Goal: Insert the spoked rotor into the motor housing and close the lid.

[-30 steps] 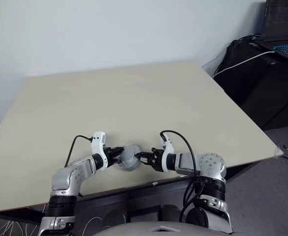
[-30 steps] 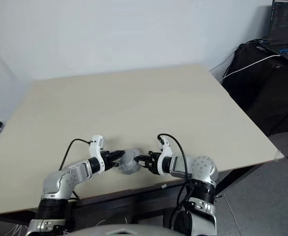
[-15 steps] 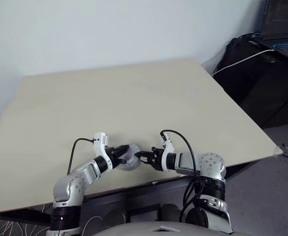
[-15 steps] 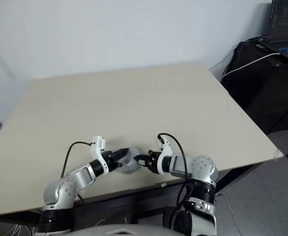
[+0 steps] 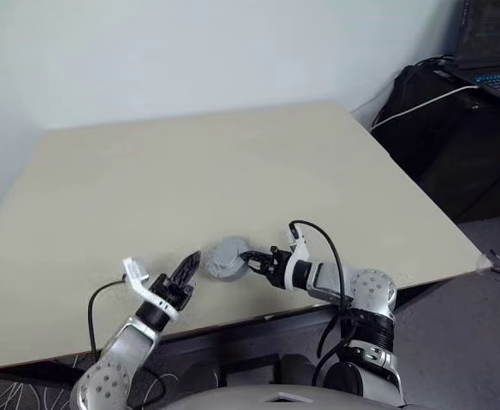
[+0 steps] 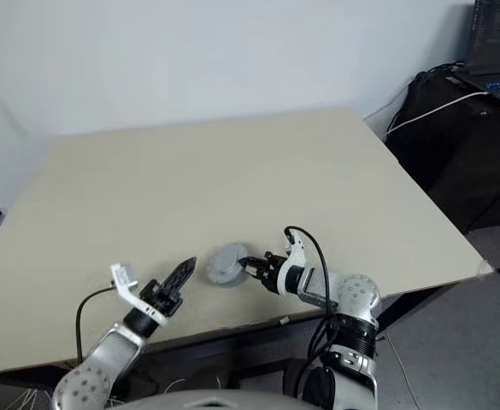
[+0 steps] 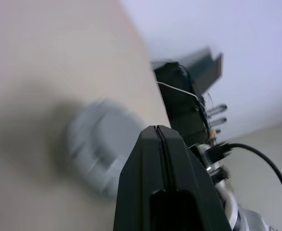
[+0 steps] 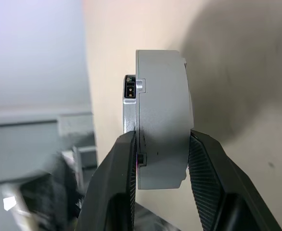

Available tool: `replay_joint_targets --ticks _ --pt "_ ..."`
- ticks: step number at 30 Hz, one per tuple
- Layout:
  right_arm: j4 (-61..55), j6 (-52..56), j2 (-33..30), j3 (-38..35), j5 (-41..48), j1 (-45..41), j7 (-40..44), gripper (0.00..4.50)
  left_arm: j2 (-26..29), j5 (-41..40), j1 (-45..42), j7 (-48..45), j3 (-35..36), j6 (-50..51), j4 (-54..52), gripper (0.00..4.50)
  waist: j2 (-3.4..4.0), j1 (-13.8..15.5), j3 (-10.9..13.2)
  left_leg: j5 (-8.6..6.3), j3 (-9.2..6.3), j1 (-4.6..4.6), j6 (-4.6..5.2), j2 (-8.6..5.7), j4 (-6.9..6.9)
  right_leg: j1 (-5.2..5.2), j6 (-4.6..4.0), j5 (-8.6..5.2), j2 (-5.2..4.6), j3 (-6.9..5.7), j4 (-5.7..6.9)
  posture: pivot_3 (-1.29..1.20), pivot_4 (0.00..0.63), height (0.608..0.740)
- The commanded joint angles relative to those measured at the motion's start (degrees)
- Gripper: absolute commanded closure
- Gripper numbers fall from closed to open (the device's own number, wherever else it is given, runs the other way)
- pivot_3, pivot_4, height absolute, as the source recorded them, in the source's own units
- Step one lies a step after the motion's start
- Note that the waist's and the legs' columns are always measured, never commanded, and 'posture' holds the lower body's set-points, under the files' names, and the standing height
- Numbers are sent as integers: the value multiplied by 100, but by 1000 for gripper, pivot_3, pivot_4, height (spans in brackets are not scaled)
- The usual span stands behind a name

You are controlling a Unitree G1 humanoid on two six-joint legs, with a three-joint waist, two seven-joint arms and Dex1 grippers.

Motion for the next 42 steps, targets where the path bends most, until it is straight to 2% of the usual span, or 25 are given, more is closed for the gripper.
replay_joint_targets --ticks 1,2,5,13,14,28,42 --pt "-220 -172 989 36 595 -25 21 3278 -636 -730 108 250 11 -300 -20 4106 0 6 2 0 -1 0 0 2 1 -3 0 0 0 -2 0 0 0 740" --pt "-224 -214 979 75 666 -25 -12 3278 -711 -891 197 314 9 -391 25 3892 2 11 3 0 -2 1 -1 3 3 -3 0 -1 -1 -4 0 0 0 740" --pt "-215 -305 949 179 858 -37 -123 3278 -758 -1205 342 451 -68 -640 105 2874 3 11 4 0 -1 4 0 2 4 -1 -1 -2 -2 -3 0 0 0 740" --pt "-186 -452 855 477 1331 -68 -290 3278 -616 -1550 452 487 -466 -1017 275 190 3 14 6 1 4 4 3 0 8 2 -4 -3 4 -3 -1 0 0 740" --pt "-183 -446 839 522 1410 -56 -292 3278 -598 -1578 446 460 -509 -1055 294 2 3 9 6 2 3 4 3 0 8 2 -4 -3 5 -3 -1 0 0 740" --pt "-168 -339 635 1037 2071 103 -437 3278 -457 -1945 177 149 -732 -1239 698 0 4 9 6 3 7 5 5 1 9 4 -4 -2 9 0 2 0 0 740" --pt "28 80 493 1273 2320 230 -730 3278 -365 -2060 13 -49 -819 -1402 849 0 4 10 5 4 10 6 6 1 11 7 -4 -1 11 3 3 0 0 740"
